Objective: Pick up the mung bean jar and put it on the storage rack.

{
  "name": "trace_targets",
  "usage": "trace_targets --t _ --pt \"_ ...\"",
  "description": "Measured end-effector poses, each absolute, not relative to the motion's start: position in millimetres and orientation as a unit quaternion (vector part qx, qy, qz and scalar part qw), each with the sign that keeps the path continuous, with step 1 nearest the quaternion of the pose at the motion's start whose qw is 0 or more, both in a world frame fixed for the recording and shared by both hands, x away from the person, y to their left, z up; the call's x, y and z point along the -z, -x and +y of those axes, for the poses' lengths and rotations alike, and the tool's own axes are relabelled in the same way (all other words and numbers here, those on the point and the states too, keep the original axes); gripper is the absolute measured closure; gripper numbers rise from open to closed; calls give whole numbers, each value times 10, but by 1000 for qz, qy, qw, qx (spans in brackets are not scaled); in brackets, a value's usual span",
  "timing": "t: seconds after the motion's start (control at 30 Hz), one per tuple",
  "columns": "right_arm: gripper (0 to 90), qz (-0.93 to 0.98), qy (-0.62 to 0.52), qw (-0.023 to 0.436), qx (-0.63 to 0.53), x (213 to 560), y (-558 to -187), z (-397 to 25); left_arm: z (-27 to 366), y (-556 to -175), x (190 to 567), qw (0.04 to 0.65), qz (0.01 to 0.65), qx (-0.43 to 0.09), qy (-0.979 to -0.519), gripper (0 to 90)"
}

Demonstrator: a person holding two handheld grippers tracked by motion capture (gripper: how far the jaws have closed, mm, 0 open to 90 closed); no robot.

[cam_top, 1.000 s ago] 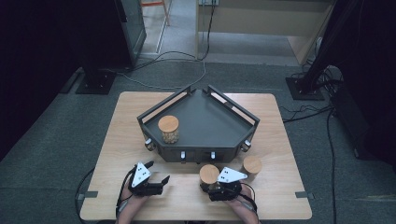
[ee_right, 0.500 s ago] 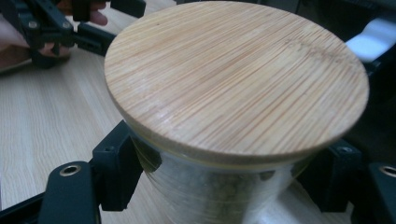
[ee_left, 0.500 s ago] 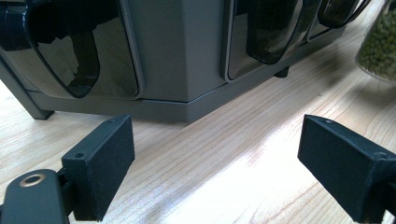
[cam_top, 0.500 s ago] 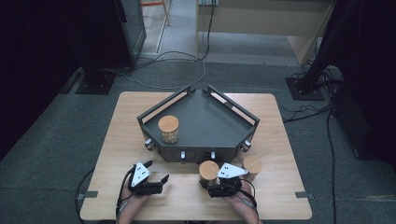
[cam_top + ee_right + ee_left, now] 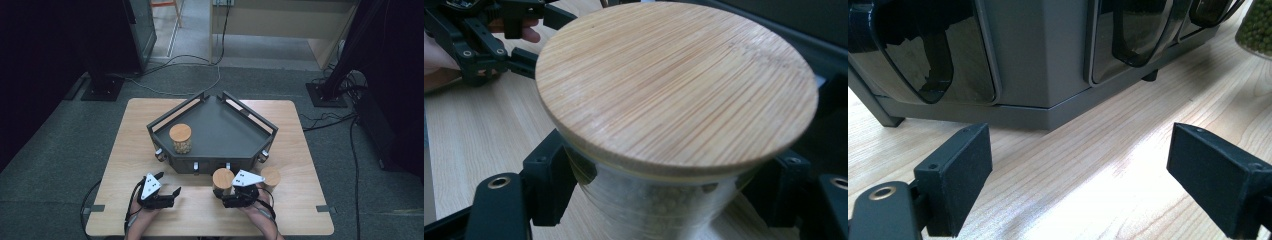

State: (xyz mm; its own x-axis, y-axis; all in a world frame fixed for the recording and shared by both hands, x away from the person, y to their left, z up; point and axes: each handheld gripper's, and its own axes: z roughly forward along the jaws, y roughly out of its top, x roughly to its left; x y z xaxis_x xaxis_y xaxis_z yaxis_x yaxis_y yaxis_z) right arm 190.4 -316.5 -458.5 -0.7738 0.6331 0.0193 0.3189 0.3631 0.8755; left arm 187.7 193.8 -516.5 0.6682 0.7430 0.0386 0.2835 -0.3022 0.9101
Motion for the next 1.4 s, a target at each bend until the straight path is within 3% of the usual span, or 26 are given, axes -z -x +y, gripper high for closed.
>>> trace_targets --t 1.4 --pt "248 814 -284 154 -482 4217 -1957 -3084 1909 -1897 5136 479 331 -231 -779 108"
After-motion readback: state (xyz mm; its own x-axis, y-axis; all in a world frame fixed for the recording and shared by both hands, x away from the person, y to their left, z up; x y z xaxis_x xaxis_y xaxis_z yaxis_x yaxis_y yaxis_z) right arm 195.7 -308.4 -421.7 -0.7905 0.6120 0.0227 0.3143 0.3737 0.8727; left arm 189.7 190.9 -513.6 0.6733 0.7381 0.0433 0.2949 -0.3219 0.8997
